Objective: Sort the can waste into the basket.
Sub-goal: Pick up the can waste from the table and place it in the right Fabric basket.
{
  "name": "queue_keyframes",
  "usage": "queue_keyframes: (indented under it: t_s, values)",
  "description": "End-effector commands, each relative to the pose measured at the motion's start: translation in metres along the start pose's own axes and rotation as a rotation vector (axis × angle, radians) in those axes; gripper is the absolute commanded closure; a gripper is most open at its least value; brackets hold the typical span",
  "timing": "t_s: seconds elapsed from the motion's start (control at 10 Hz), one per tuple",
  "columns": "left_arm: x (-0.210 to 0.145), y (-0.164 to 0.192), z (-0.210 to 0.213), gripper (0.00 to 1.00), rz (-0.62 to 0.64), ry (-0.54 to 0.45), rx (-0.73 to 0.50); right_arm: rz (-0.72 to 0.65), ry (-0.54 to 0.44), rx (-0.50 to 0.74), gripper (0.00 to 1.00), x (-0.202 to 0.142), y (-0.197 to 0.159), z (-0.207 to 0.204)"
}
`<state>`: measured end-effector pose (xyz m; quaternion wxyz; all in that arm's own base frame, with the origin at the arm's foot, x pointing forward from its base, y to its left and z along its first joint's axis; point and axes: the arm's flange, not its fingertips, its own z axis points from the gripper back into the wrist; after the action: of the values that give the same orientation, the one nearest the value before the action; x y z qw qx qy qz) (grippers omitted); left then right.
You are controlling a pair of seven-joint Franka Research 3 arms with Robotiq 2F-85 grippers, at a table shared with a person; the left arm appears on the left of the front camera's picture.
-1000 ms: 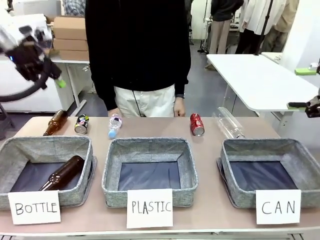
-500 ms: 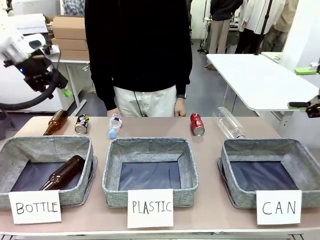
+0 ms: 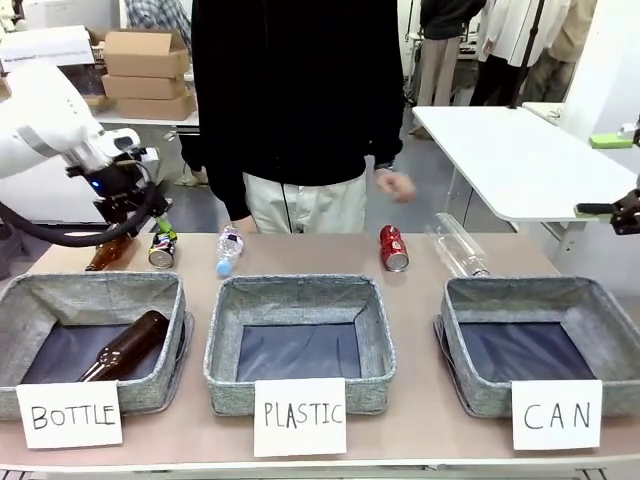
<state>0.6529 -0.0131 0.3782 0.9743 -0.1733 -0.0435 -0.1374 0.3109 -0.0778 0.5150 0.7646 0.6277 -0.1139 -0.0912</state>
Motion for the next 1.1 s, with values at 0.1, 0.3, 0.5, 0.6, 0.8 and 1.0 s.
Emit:
queue_keyframes:
  t_s: [0.1,0.3,0.5,0.6,0.8,1.0]
  values:
    - [0.042,0.008,-0.009,0.00,0.071,0.054,0.101,0.026,-0.005,0.031,0.00,0.002,0.002,-0.001]
    - [0.054,0.016,-0.031,0.00,0.087,0.061,0.149,0.026,-0.005,0.031,0.00,0.002,0.002,-0.001]
    - [0.062,0.020,-0.053,0.00,0.078,0.103,0.150,0.026,-0.005,0.031,0.00,0.002,0.002,-0.001]
    - [0.063,0.023,-0.060,0.00,0.076,0.118,0.159,0.026,-0.005,0.031,0.00,0.002,0.002,-0.001]
    - [0.060,0.022,-0.061,0.00,0.074,0.095,0.151,0.026,-0.005,0.031,0.00,0.002,0.002,-0.001]
    - [0.058,0.022,-0.062,0.00,0.071,0.092,0.147,0.026,-0.005,0.031,0.00,0.002,0.002,-0.001]
